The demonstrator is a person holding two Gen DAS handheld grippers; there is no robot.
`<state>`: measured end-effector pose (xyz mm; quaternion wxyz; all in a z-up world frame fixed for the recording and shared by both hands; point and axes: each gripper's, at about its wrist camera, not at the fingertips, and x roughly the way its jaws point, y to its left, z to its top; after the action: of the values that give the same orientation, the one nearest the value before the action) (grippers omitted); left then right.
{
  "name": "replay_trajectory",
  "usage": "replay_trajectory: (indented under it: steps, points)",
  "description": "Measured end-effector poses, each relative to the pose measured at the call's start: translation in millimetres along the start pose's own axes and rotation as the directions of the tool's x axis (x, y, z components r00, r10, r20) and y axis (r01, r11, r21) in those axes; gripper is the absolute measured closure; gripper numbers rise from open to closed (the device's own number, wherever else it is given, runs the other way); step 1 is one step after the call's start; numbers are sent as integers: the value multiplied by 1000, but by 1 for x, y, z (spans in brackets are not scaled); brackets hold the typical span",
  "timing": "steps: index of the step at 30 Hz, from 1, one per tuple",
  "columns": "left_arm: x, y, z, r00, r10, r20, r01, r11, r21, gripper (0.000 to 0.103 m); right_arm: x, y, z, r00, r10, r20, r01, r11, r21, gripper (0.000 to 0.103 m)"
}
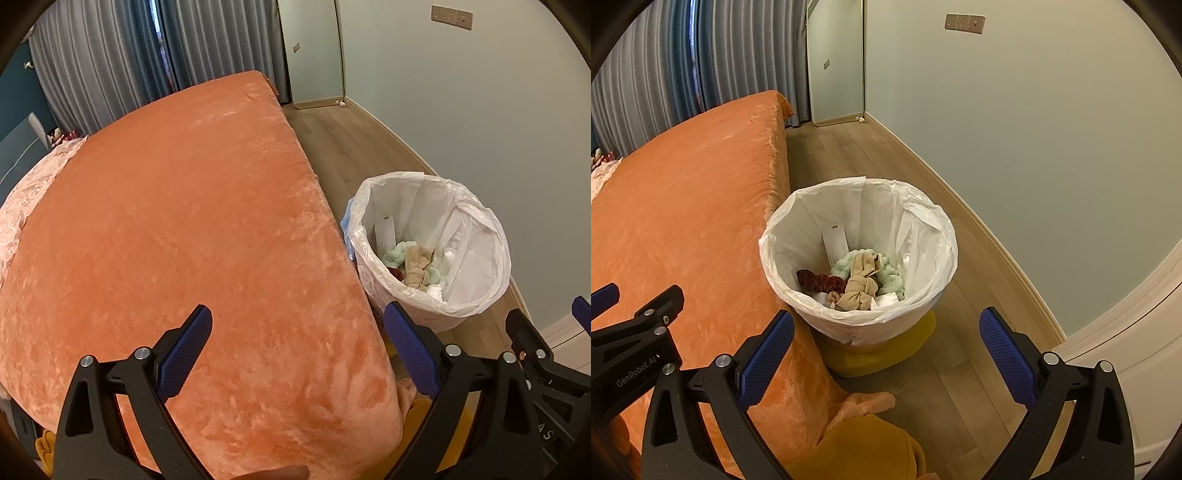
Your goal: Collect trash
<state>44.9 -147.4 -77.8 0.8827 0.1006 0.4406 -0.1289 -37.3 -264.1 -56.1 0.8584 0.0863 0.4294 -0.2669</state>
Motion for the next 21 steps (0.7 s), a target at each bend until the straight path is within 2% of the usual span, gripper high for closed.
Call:
replay_trajectory:
  steps: [9, 21]
  points:
    - [8, -4, 6, 1000, -21, 9, 21, 1000, 21, 13, 6, -2, 2, 1000, -2, -3, 3, 1000, 4, 7]
    - [30, -19, 19, 999, -36, -24, 36, 999, 34, 13, 27, -12, 9, 1000, -14, -26, 14, 1000, 19, 7]
